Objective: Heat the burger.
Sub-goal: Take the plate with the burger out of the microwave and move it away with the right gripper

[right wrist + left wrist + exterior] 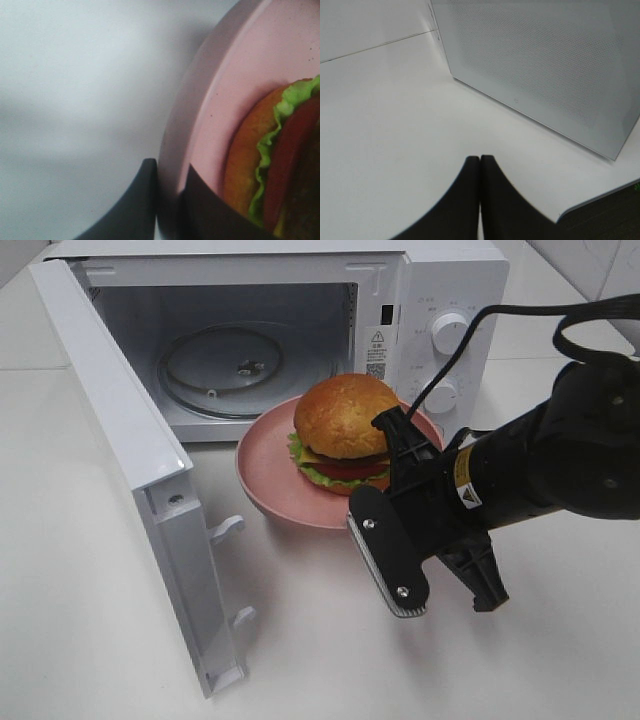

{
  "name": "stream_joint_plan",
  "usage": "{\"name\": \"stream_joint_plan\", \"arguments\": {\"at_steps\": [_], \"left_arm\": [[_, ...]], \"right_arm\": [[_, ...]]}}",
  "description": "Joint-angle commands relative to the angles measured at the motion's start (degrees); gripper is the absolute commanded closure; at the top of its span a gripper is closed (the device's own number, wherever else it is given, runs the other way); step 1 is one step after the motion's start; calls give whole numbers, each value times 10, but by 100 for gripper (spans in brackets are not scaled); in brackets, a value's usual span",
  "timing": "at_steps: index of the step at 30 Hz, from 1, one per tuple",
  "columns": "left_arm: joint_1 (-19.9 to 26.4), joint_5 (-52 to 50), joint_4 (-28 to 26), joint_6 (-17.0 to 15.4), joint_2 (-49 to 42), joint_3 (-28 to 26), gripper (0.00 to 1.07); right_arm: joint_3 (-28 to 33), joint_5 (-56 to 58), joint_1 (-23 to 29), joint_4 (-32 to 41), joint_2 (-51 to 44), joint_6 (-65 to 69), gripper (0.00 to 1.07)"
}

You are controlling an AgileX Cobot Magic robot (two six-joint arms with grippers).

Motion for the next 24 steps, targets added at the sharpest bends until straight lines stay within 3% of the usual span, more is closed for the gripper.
{"name": "stream_joint_plan", "arguments": {"at_steps": [1, 14, 19, 24], "left_arm": [[3, -7, -2, -3, -5, 1, 106], [3, -7, -2, -3, -5, 1, 106], [3, -7, -2, -3, -5, 1, 106], [3, -7, -2, -3, -5, 1, 106]], "right_arm": [[13, -27, -2, -9, -25, 2, 106], [139, 33, -3, -9, -147, 61, 106], [155, 41, -3, -15, -160, 88, 106], [172, 76, -3, -67, -163, 159, 106]]}}
